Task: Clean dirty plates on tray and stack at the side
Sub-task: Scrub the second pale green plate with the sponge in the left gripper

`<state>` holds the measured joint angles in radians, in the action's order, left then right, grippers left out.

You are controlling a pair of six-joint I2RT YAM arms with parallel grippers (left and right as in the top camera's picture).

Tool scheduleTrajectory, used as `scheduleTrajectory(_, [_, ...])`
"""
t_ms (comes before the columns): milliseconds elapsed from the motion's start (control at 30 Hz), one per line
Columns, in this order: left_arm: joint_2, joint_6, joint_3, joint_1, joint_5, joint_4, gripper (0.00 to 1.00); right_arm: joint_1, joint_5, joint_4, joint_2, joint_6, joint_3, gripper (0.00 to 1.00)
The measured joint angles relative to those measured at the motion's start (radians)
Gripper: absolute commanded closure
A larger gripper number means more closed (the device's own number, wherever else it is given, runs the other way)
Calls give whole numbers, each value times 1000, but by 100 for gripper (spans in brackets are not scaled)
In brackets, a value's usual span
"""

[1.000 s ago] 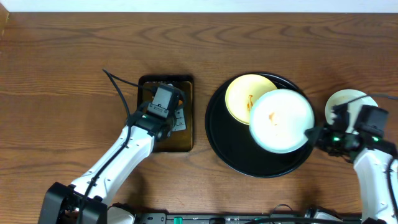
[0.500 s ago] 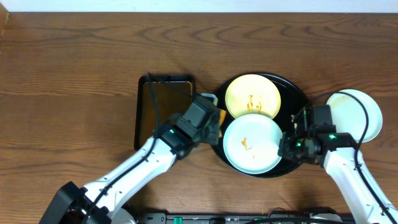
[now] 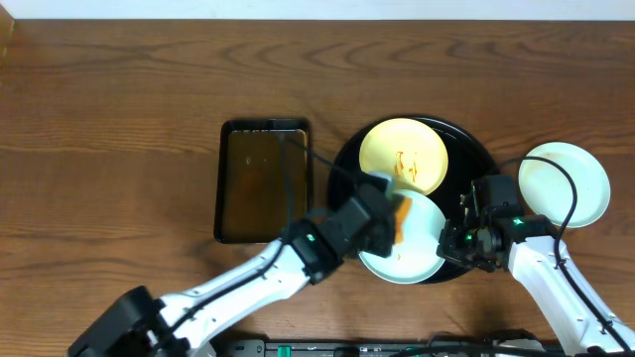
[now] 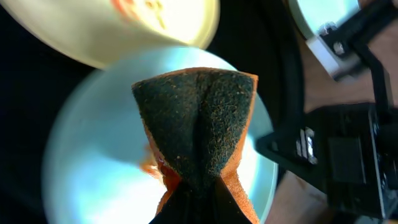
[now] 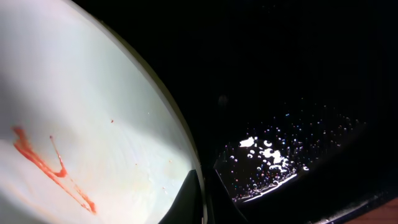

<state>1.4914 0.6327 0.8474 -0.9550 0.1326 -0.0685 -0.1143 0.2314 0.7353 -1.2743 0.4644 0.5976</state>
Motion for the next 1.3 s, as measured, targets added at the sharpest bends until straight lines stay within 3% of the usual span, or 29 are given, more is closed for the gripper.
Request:
scheduleTrajectory(433, [166,79,0,-88,18,44,92,0,0,0,0,3,0,99])
scheduleTrajectory(867, [166,74,0,-4,-126,5,93,0,2,0,0,3,0,99])
scheduleTrajectory(1067, [107,20,0,20,-78,7,92,0,0,1,0,4,0,99])
scheduleTrajectory(1300, [82,38,15,-59,-25,27,92,0,0,1,0,4,0,99])
